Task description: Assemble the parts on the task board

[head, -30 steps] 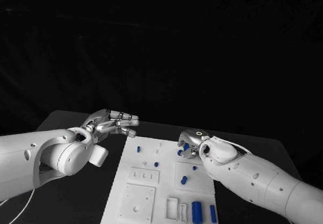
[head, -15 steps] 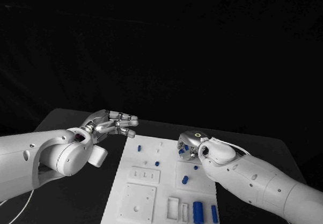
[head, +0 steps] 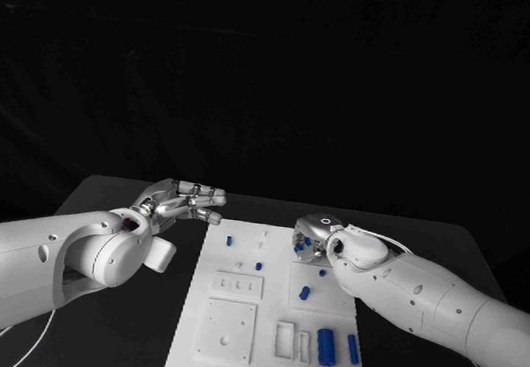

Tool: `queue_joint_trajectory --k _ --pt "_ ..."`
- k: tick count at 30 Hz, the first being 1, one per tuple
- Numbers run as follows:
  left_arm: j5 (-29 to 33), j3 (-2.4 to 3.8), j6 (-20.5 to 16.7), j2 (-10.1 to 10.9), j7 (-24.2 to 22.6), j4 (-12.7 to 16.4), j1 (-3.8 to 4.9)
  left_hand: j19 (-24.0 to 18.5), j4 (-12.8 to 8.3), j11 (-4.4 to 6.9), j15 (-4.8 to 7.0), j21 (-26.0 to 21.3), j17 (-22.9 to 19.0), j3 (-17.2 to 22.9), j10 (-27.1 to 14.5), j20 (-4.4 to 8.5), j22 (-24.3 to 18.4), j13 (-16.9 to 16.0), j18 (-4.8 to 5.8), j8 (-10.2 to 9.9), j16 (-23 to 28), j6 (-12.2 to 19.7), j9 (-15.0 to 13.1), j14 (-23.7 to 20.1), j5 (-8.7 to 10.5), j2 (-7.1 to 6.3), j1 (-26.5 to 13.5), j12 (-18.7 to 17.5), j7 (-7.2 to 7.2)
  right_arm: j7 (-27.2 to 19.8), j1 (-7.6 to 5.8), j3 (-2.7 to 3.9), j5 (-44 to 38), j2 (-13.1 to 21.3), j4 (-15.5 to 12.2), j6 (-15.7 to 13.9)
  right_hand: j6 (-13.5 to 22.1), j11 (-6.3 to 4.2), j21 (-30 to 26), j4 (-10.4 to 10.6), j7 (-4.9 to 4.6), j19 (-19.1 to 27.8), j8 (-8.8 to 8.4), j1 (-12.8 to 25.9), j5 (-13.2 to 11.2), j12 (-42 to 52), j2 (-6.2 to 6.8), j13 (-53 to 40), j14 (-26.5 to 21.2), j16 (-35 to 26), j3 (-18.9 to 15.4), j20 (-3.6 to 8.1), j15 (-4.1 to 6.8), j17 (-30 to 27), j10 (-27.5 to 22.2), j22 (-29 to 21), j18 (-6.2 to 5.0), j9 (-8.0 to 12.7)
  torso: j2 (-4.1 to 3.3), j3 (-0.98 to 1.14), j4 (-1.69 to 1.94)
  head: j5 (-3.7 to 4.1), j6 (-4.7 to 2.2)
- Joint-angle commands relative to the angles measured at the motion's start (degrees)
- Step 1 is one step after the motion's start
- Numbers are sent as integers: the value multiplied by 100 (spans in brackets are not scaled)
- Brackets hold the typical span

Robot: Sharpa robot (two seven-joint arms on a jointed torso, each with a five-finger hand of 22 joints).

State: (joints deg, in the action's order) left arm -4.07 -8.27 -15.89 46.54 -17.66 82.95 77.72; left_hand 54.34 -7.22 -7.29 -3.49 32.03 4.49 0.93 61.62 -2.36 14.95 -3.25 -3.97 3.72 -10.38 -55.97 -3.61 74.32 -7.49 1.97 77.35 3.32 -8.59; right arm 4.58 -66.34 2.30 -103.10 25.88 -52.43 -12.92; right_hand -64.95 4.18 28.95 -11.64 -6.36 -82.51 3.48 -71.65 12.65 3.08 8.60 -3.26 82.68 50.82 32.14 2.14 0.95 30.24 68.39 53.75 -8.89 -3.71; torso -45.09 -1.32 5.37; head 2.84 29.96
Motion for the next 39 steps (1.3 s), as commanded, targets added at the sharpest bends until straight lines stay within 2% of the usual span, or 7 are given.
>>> queue_joint_trajectory --k 1,8,13,23,27,34,39 --pt "33 6 107 -14 -9 -1 10 -14 -4 3 -12 19 5 -34 -35 -22 -14 -9 -11 5 -35 26 -5 6 -2 49 7 11 -18 -44 5 0 -91 3 -5 11 -118 -35 140 2 18 -50 26 -5 -138 23 -74 -12 4 29 104 23 33 9 142 139 3 -17 -14 4 0 -3 -1" --pt "47 6 119 -13 13 -3 10 -14 -4 3 -12 19 5 -34 -35 -22 -14 -9 -11 5 -35 26 -5 6 -2 49 7 11 -18 -29 5 0 -93 12 -47 -333 -512 -172 851 -24 103 -82 34 -175 -513 28 -259 -23 -5 41 348 130 144 37 607 724 153 -89 -26 5 4 -3 -23" --pt "50 5 119 -12 20 -6 10 -12 2 7 -9 23 5 -32 -38 -20 -24 -9 -11 5 -35 21 -5 3 -3 57 19 11 -12 77 4 1 -95 28 -132 -658 -653 -229 1190 -17 143 -44 19 -195 -605 27 -257 -26 -6 18 426 208 200 66 787 1118 242 -146 -35 -6 6 -7 -47" --pt "51 5 121 -42 22 -29 10 -13 -2 5 -9 29 5 -30 -39 -19 -29 -9 -11 5 -36 21 -5 4 -2 55 27 12 -15 521 -32 20 -171 -113 -346 -1084 -690 -236 1113 18 155 -71 19 -218 -679 27 -222 -24 6 -3 464 212 202 107 804 1411 272 -161 -45 -5 24 -25 -124" --pt "51 5 136 -79 23 -48 9 -13 -5 5 -9 35 4 -27 -42 -18 -32 -9 -11 4 -35 23 -4 1 5 59 32 11 -15 694 -48 29 -252 -241 -333 -1183 -695 -236 1028 14 155 -104 21 -218 -692 27 -212 -24 8 -2 483 214 203 112 810 1509 282 -158 -46 -20 42 -18 -142" --pt "52 6 148 -109 20 -55 8 -17 -10 5 -9 39 4 -24 -41 -18 -35 -9 -11 4 -35 23 -5 3 0 60 36 11 -17 835 -64 36 -350 -445 -211 -1269 -699 -236 918 26 154 -141 19 -228 -728 25 -190 -23 4 -7 524 214 201 110 811 1635 290 -155 -60 -69 100 -11 -186" --pt "52 6 151 -115 25 -45 9 -22 -12 2 -11 44 4 -26 -42 -20 -40 -9 -11 5 -35 23 -5 2 11 58 30 11 -21 910 -67 38 -388 -565 -109 -1357 -698 -237 885 31 156 -151 21 -232 -757 27 -190 -24 8 -8 532 216 205 109 810 1662 287 -154 -76 -92 135 15 -207"
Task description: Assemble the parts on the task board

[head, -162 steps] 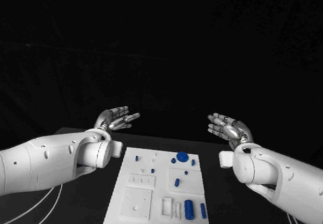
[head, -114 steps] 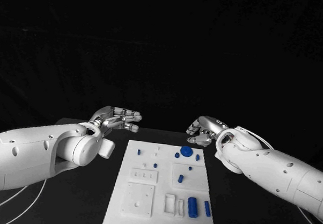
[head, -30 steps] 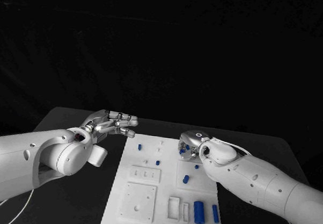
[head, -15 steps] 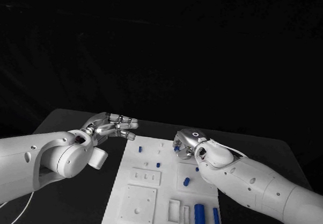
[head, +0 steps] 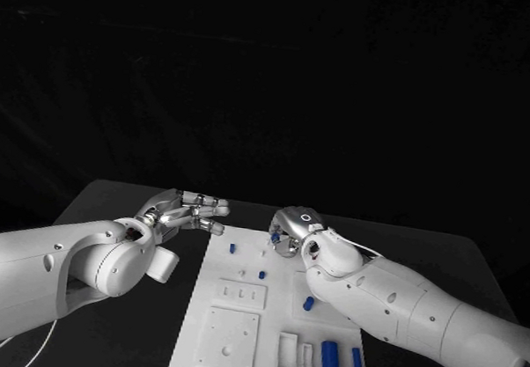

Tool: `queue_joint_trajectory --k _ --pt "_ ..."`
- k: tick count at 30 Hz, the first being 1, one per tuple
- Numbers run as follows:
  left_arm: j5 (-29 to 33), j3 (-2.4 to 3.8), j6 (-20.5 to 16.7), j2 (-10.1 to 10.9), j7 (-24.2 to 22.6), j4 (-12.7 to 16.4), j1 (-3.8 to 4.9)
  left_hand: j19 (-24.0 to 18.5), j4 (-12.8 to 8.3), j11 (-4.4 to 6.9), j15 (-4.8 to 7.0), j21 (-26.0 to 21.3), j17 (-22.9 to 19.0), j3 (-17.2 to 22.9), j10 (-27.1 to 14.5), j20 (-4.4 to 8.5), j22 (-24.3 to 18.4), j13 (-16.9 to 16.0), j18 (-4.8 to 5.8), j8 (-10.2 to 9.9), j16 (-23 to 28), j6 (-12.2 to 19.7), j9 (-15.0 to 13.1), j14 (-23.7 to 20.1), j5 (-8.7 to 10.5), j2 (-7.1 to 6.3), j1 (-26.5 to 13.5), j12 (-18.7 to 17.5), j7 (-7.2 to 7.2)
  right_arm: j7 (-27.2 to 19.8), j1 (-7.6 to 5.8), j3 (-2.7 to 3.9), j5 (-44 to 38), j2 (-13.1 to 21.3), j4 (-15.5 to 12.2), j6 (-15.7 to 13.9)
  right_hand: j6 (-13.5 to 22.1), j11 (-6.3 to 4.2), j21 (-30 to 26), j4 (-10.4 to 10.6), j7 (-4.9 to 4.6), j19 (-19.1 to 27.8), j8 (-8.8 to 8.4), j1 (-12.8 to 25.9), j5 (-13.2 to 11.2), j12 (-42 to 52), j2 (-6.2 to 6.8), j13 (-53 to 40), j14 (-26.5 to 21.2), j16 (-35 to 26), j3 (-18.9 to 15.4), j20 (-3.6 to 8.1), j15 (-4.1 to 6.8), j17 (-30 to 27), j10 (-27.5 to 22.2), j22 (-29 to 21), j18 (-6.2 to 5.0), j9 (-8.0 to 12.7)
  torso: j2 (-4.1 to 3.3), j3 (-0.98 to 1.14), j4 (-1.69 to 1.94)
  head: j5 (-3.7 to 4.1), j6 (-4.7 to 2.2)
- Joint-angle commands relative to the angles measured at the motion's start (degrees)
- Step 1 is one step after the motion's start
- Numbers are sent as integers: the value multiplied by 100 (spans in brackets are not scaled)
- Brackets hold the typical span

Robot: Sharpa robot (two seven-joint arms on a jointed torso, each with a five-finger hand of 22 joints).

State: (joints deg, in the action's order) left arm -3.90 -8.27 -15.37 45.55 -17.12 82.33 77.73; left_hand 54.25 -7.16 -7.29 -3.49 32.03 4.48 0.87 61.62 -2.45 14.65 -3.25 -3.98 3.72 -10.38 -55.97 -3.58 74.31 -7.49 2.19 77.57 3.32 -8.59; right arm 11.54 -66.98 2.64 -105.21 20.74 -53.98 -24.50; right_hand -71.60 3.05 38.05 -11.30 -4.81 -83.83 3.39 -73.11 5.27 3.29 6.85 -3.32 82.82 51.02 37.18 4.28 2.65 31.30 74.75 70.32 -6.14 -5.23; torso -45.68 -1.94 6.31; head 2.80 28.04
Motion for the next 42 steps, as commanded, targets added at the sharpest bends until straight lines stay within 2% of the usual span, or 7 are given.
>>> queue_joint_trajectory --k 1,10,19,24,30,35,42 --pt "35 7 101 -18 -28 20 9 -14 -19 2 -11 45 5 -21 -42 -12 -12 -9 -11 5 -35 24 -7 3 15 34 5 11 -22 229 -3 3 -187 -76 71 -213 -31 -123 -33 -3 1 -23 28 -87 -22 6 -15 -18 -6 -29 33 1 34 4 174 13 12 -1 -20 -36 48 26 -20" --pt "35 8 99 -26 -24 56 37 -15 -21 3 -12 49 4 -22 -41 -12 -16 -9 -11 5 -34 23 -7 -1 19 35 7 11 -15 239 -4 4 -202 -240 283 -207 -30 -123 -110 6 0 -48 27 -90 -37 7 -4 -18 -6 -34 49 2 34 2 172 84 15 0 -55 -86 112 72 -40" --pt "35 9 98 -37 -22 74 76 -15 -21 3 -12 49 4 -22 -41 -12 -16 -9 -11 5 -34 23 -7 -1 19 35 7 11 -15 221 -3 4 -198 -327 373 -177 -26 -120 -162 1 -1 -61 28 -90 -32 6 -4 -18 -5 -36 54 0 32 0 167 120 11 3 -90 -98 155 85 -42" --pt "35 9 97 -39 -20 82 85 -15 -21 3 -12 49 4 -22 -41 -12 -16 -9 -11 5 -34 23 -7 -1 19 35 7 11 -15 221 -3 4 -198 -310 393 -119 -27 -120 -209 -10 -1 -81 28 -84 -2 6 -1 -18 -5 -34 54 2 35 2 168 184 14 4 -94 -97 163 95 -38" --pt "35 9 89 -33 -19 81 94 -15 -21 3 -12 49 4 -22 -41 -12 -16 -9 -11 5 -34 23 -7 -1 19 35 7 11 -15 214 -2 4 -198 -295 405 -53 -28 -121 -204 -13 -1 -89 27 -81 11 6 1 -18 -7 -34 52 3 36 2 170 200 16 4 -111 -88 145 83 -40" --pt "34 9 95 -42 -22 76 98 -15 -21 3 -12 49 4 -22 -41 -12 -16 -9 -11 5 -34 23 -7 -1 19 35 7 11 -15 227 0 4 -201 -308 441 4 -29 -120 -227 -20 -1 -94 27 -78 23 6 -3 -18 -8 -33 51 4 36 3 169 224 19 4 -111 -101 168 94 -36" --pt "34 9 98 -39 -19 80 101 -15 -21 3 -12 49 4 -22 -41 -12 -16 -9 -11 5 -34 23 -7 -1 19 35 7 11 -15 237 8 3 -208 -318 491 74 -27 -119 -249 -25 -1 -98 28 -72 35 4 -5 -17 -8 -33 51 5 37 4 165 243 21 5 -129 -100 159 82 -37"
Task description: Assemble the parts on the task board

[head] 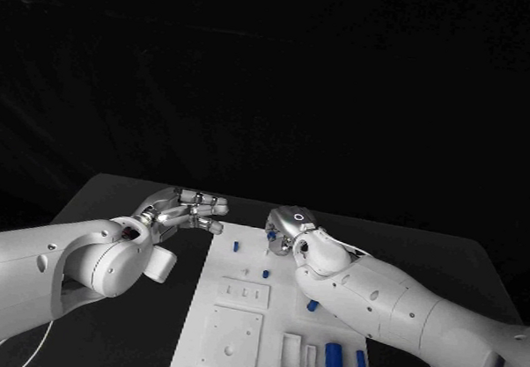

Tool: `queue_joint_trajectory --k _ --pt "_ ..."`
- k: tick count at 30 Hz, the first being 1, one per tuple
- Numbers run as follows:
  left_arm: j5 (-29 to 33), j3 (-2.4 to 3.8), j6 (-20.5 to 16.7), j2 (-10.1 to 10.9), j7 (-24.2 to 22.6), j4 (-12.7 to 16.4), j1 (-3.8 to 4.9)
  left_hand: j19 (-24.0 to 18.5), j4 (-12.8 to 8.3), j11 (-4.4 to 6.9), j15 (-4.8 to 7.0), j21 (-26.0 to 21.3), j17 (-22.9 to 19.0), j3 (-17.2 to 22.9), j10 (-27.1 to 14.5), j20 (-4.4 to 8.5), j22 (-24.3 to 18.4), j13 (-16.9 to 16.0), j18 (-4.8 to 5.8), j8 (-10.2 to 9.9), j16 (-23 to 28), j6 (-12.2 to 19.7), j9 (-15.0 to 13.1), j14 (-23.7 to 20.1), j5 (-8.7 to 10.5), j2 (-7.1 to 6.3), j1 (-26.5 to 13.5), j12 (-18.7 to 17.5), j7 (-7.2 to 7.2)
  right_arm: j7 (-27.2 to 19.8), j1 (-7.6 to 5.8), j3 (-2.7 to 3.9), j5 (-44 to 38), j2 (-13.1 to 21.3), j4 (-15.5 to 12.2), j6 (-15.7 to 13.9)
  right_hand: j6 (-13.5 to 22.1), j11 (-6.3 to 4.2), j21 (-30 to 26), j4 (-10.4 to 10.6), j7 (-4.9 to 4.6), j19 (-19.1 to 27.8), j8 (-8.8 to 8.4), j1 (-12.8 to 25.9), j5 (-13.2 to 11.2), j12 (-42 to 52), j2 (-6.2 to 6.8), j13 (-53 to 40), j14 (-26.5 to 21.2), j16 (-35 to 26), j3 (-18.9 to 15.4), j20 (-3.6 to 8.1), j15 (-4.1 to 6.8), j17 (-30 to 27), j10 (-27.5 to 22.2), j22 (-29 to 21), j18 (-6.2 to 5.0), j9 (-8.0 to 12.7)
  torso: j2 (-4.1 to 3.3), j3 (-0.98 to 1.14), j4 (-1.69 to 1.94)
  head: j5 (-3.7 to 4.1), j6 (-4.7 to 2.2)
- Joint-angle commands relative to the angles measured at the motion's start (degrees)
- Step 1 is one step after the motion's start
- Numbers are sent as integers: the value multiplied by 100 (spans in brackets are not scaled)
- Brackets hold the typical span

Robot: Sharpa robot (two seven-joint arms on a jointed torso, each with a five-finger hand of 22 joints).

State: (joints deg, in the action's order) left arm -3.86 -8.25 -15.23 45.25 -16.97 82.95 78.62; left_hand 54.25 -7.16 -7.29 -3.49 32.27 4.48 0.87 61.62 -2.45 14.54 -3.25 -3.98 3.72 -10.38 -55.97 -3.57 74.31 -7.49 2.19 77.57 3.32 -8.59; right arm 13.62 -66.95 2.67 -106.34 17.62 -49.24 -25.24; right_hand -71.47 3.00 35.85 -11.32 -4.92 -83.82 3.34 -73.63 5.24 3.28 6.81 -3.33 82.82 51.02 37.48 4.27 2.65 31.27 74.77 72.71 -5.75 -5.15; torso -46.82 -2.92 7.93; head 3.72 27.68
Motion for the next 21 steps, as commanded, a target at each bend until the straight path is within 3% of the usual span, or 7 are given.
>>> queue_joint_trajectory --k 1,21 --pt "30 6 84 -7 -34 21 13 -24 -28 4 -10 53 5 -22 -42 -10 -31 -9 -11 5 -35 20 -9 0 18 36 18 11 -12 28 7 1 -95 -8 24 157 -41 -114 -28 -24 10 -98 33 -20 37 5 -1 -16 -9 -33 22 6 37 7 164 5 -18 -4 -18 -1 -2 -11 6" --pt "20 6 82 -13 -32 20 31 -24 -28 4 -10 53 5 -22 -42 -10 -31 -9 -11 5 -35 20 -9 0 18 36 18 11 -12 -41 51 -1 -57 -37 57 300 -38 -113 -116 -43 9 -124 33 3 89 5 -11 -16 -9 -41 4 7 38 4 161 76 -15 -5 -25 -10 -7 -32 24"
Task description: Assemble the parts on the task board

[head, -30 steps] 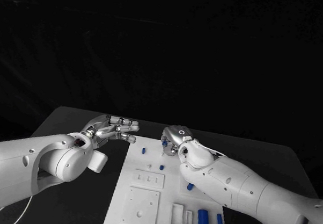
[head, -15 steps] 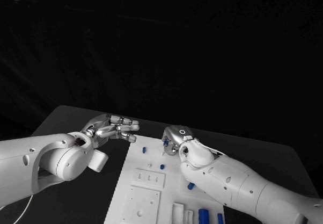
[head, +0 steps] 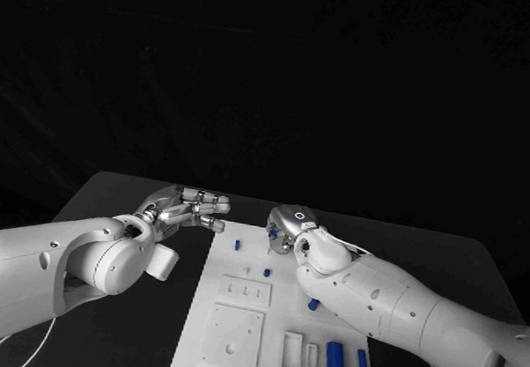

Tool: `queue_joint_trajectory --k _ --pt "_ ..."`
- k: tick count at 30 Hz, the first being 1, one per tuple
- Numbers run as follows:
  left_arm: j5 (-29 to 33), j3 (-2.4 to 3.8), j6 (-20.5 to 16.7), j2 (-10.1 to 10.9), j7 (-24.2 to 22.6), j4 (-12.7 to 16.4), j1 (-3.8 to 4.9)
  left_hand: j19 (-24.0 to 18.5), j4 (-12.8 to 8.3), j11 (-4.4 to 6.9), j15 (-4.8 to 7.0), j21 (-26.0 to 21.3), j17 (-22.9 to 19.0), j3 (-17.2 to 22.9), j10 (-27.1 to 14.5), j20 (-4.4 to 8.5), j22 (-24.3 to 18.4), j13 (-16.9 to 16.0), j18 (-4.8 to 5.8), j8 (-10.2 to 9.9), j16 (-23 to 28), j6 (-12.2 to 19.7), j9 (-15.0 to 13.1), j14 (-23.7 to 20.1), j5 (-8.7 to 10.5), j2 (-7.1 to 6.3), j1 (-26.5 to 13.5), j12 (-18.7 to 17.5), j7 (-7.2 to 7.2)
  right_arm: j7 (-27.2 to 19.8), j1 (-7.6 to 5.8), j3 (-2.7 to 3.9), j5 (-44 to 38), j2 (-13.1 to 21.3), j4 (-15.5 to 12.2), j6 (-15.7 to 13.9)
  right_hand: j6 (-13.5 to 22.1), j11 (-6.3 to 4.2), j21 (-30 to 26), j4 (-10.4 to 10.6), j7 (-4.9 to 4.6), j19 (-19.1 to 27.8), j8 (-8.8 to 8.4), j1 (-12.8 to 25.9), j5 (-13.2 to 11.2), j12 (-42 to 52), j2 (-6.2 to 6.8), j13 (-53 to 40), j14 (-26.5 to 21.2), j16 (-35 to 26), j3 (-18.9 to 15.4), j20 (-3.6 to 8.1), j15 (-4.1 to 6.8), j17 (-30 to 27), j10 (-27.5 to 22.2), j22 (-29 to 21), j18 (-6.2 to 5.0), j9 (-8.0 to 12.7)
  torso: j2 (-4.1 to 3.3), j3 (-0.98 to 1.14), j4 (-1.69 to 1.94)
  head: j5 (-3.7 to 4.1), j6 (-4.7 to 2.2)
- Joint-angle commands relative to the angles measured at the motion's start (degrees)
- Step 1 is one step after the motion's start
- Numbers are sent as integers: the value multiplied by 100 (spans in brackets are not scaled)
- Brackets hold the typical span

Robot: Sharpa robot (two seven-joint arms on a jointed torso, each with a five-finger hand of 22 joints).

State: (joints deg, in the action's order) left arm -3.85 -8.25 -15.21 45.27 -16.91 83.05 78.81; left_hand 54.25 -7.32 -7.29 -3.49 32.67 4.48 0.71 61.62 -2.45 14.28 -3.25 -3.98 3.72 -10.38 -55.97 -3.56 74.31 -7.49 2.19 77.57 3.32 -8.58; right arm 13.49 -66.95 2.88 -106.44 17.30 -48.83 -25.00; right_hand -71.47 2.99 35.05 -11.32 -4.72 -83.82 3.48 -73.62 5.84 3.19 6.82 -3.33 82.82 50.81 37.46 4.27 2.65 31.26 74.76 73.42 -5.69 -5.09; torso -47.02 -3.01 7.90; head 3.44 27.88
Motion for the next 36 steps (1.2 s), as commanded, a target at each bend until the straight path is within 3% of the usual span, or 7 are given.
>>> queue_joint_trajectory --k 1,36 --pt "18 6 80 -20 -38 4 13 -24 -12 4 -10 13 5 -7 -42 -11 -5 -9 -11 6 -35 20 -10 0 18 36 18 11 -12 -30 51 -22 -45 -2 10 283 -38 -112 -38 -44 -11 -125 19 3 31 15 -12 -16 -9 -20 6 8 38 5 162 7 -20 -10 -6 0 -5 -6 5" --pt "14 5 76 -48 -43 -99 14 -32 -13 5 -9 37 4 -1 -46 -10 -24 -9 -12 5 -34 23 -9 -1 16 42 20 11 -10 167 68 -22 -140 159 -229 74 -51 -118 -206 -77 -5 -168 18 47 160 15 44 -16 -21 -35 -28 21 51 7 167 135 -22 -7 -19 -1 -5 -25 36"
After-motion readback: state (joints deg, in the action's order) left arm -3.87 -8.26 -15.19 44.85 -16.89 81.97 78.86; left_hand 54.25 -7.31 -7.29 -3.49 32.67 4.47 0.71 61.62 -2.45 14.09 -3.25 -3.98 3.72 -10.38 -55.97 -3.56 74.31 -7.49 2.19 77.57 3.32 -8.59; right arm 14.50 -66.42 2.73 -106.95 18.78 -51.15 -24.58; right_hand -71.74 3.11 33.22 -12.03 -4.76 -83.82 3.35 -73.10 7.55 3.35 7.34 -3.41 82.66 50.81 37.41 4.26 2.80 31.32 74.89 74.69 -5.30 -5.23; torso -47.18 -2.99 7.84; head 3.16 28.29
